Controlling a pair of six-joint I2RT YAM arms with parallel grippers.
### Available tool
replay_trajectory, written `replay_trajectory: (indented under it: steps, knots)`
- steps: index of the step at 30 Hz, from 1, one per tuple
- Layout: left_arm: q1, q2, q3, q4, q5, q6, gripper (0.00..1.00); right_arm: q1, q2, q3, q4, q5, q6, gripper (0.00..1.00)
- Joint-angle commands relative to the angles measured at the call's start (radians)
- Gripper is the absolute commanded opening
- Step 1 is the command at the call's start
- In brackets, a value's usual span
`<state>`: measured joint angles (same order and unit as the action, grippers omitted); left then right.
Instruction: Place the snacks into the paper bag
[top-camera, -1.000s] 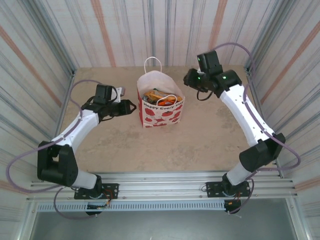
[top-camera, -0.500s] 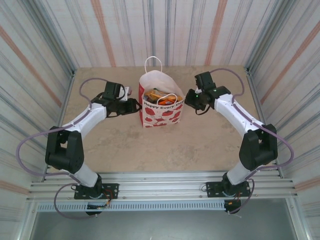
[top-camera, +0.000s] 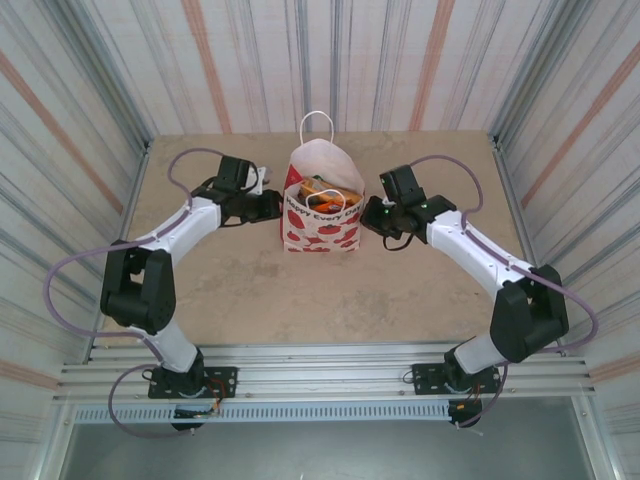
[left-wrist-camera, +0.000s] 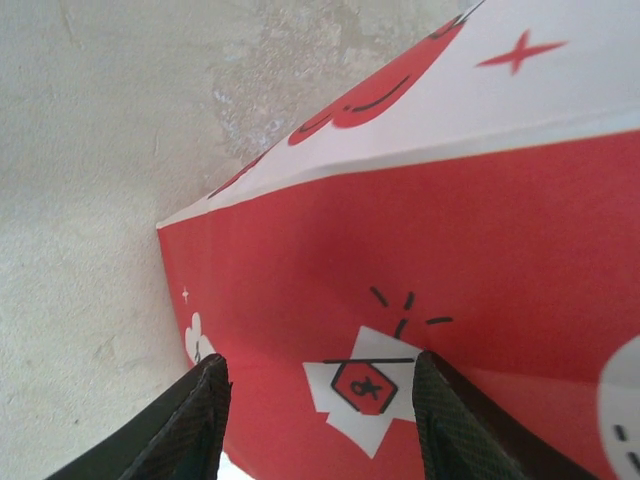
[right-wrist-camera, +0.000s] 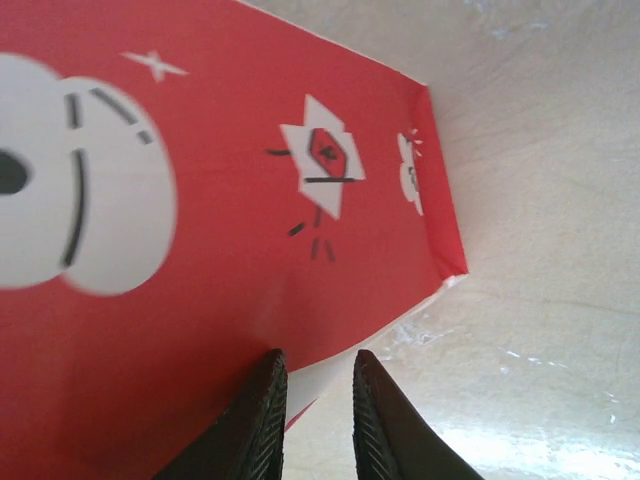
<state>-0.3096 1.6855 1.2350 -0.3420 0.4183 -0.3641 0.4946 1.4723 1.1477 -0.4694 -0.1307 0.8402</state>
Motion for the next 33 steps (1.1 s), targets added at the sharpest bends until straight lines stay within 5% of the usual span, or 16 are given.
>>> replay_trajectory:
  steps: [1,11,14,15,16,24,33]
  knots:
    - [-0.016,0.026,0.045,0.021,0.043,0.007,0.53,0.031,-0.023,-0.017,0.049,0.009,0.034,0.23]
    - [0.014,-0.088,0.056,-0.068,-0.019,0.037,0.58,-0.054,-0.137,-0.035,0.013,0.081,-0.061,0.39]
    - [0.036,-0.197,0.005,-0.080,-0.117,0.058,0.62,-0.110,-0.184,-0.052,0.020,0.140,-0.171,0.55]
    - [0.042,-0.243,-0.021,-0.071,-0.165,0.073,0.65,-0.131,-0.199,-0.067,0.034,0.163,-0.217,0.70]
    - [0.046,-0.291,-0.054,-0.056,-0.220,0.088,0.67,-0.160,-0.216,-0.090,0.062,0.182,-0.276,1.00]
    - [0.072,-0.597,-0.397,0.237,-0.564,0.281,0.98,-0.376,-0.297,-0.354,0.380,0.144,-0.594,0.99]
    - [0.130,-0.632,-0.808,0.742,-0.704,0.448,0.99,-0.508,-0.319,-0.704,0.821,0.011,-0.771,0.99]
